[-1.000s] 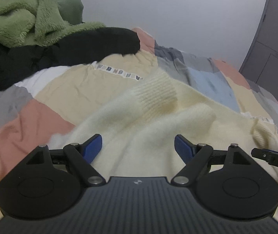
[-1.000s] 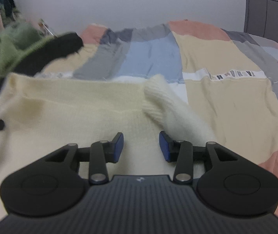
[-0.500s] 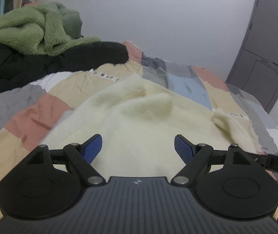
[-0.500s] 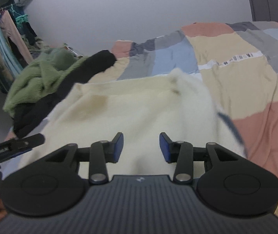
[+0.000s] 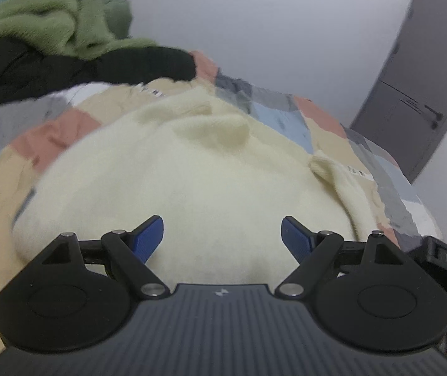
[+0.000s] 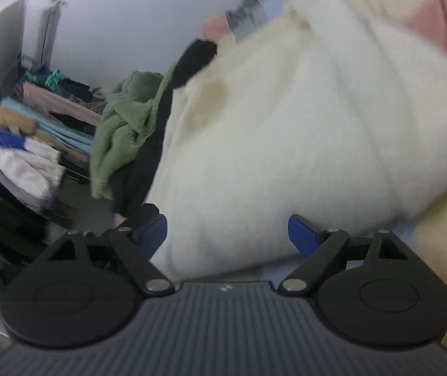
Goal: Fold large clothes
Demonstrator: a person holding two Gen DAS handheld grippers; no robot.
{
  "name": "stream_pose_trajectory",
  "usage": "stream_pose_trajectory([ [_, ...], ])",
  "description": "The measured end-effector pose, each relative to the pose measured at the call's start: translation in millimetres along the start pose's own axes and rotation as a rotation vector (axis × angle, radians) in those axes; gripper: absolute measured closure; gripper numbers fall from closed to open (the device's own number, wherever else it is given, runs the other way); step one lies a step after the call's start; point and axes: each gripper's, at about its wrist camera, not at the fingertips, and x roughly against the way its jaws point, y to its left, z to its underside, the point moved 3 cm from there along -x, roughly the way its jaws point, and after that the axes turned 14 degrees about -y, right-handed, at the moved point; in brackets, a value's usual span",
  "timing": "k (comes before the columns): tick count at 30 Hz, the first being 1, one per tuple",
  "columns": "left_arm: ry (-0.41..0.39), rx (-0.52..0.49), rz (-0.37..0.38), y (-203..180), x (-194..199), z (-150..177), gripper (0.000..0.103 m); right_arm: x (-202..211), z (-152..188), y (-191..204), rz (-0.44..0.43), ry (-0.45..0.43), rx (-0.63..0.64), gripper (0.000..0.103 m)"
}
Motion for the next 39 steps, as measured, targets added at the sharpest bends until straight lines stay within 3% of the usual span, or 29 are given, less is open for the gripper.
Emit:
stream_pose_trajectory([
  [9, 0.158, 0.361, 0.131, 21.0, -5.8, 18.1, 0.017, -15.3, 6.2, -27.4, -0.029, 0.007, -0.233, 0.013],
  [16, 0.239, 0.475, 0.130, 30.4, -12.5, 33.8, 0.017, -23.4, 26.3, -35.4, 0.010, 0.113, -0.325, 0.014],
  [20, 0.278, 0.540, 0.128, 36.8, -20.3, 42.6, 0.015, -19.5, 11.1, -52.6, 0.106, -0.009, -0.342, 0.014],
  [26, 0.332, 0.731, 0.119, 60.2, -37.1, 57.6, 0.014, -10.9, 0.1, -49.0, -0.003, -0.055, -0.454, 0.012],
  [29, 0.327, 0.833, 0.099, 74.9, -40.8, 61.8, 0.014, 0.6, -8.4, -38.7, -0.098, -0.100, -0.452, 0.012],
  [32, 0.299, 0.921, 0.099, 89.2, -45.3, 60.8, 0.014, 4.1, -9.8, -34.4, -0.123, -0.126, -0.432, 0.012],
  [35, 0.206, 0.904, 0.037, 100.9, -43.5, 49.6, 0.014, 0.5, -0.6, -42.4, -0.040, -0.106, -0.437, 0.013],
  [39, 0.191, 0.941, 0.028, 108.2, -52.8, 47.0, 0.015, 2.3, 1.8, -61.9, 0.082, -0.125, -0.438, 0.017],
])
